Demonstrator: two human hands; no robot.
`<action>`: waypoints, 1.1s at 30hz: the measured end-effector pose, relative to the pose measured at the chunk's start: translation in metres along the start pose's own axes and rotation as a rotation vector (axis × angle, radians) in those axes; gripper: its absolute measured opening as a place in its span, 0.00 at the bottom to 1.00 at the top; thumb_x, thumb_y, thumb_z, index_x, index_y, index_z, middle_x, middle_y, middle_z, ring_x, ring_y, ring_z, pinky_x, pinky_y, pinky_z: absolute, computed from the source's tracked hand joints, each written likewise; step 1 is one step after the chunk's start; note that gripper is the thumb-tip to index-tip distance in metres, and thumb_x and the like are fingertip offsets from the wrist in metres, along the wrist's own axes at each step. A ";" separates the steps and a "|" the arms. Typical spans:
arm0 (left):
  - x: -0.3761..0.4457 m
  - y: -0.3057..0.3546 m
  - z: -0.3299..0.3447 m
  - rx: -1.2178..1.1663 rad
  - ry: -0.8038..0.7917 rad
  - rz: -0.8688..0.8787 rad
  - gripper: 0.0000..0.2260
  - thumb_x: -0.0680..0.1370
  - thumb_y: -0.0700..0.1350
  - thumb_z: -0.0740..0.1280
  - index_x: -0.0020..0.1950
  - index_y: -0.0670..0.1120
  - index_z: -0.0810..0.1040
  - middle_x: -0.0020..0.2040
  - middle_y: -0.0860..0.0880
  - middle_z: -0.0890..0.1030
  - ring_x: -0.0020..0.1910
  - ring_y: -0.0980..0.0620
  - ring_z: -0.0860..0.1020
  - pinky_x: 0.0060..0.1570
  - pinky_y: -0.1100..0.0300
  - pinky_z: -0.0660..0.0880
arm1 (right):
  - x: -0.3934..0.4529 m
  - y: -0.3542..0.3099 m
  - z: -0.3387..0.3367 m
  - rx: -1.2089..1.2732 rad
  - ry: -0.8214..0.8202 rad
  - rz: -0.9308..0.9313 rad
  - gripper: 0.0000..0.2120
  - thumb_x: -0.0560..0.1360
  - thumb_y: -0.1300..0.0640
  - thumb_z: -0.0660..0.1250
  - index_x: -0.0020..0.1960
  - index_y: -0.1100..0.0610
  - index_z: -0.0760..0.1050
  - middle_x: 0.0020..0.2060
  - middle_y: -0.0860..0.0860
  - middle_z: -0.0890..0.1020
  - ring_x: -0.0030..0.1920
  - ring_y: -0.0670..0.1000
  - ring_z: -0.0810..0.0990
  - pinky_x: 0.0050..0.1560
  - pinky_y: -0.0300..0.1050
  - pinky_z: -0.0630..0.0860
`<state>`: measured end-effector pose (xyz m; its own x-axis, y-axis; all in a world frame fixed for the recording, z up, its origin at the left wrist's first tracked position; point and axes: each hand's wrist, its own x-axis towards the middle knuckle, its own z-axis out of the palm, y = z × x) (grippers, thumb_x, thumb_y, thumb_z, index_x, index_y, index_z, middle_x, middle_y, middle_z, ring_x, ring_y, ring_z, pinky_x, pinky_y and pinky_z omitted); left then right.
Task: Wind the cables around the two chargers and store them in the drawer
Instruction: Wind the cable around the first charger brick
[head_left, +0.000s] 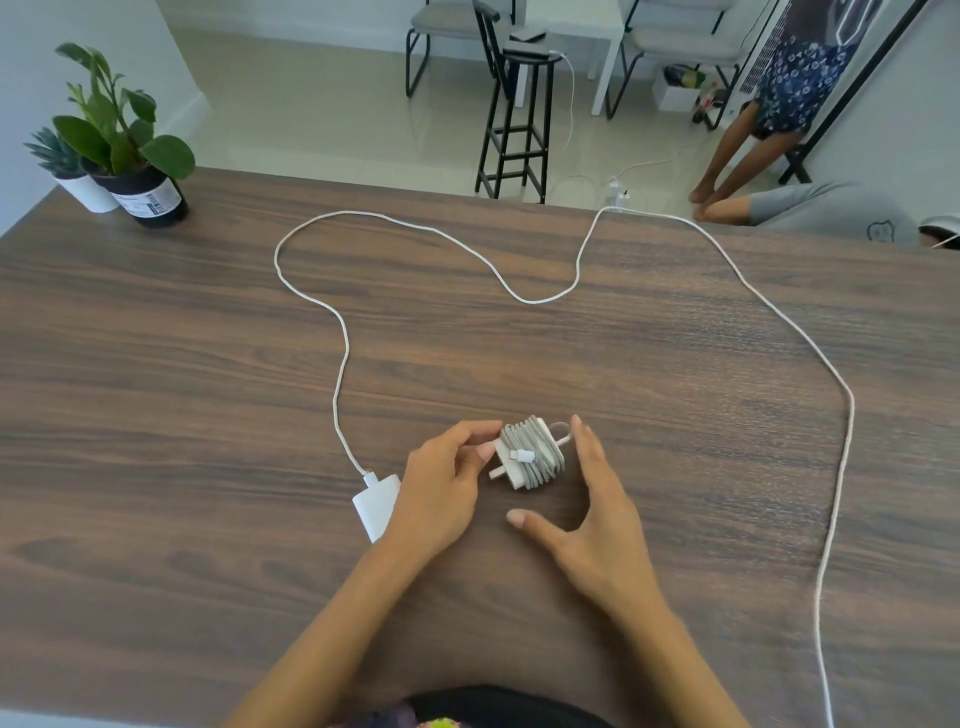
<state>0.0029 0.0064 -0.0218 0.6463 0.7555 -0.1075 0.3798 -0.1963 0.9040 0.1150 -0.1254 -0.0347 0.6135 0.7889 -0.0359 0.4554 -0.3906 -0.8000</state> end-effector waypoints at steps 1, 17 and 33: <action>-0.004 -0.002 0.001 -0.011 0.013 -0.009 0.12 0.79 0.39 0.64 0.55 0.53 0.80 0.47 0.66 0.80 0.46 0.71 0.77 0.46 0.80 0.68 | -0.006 0.000 0.007 0.003 0.037 0.011 0.49 0.63 0.42 0.76 0.74 0.36 0.48 0.73 0.38 0.60 0.72 0.37 0.57 0.69 0.35 0.56; 0.052 0.011 0.035 -0.034 -0.287 0.170 0.31 0.70 0.28 0.68 0.72 0.45 0.67 0.66 0.51 0.74 0.62 0.60 0.73 0.61 0.73 0.67 | 0.037 0.030 -0.013 -0.053 0.177 -0.059 0.30 0.76 0.62 0.66 0.74 0.49 0.59 0.60 0.45 0.77 0.57 0.44 0.75 0.55 0.27 0.66; 0.123 0.037 0.093 -0.007 -0.271 0.242 0.30 0.73 0.31 0.68 0.74 0.43 0.63 0.71 0.47 0.70 0.70 0.50 0.69 0.70 0.58 0.63 | 0.109 0.064 -0.061 -0.210 0.175 -0.048 0.27 0.80 0.58 0.59 0.76 0.53 0.55 0.62 0.55 0.78 0.56 0.60 0.78 0.48 0.43 0.68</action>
<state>0.1579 0.0341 -0.0404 0.8694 0.4941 0.0052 0.1902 -0.3444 0.9194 0.2508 -0.0933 -0.0534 0.6814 0.7224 0.1177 0.5995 -0.4586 -0.6560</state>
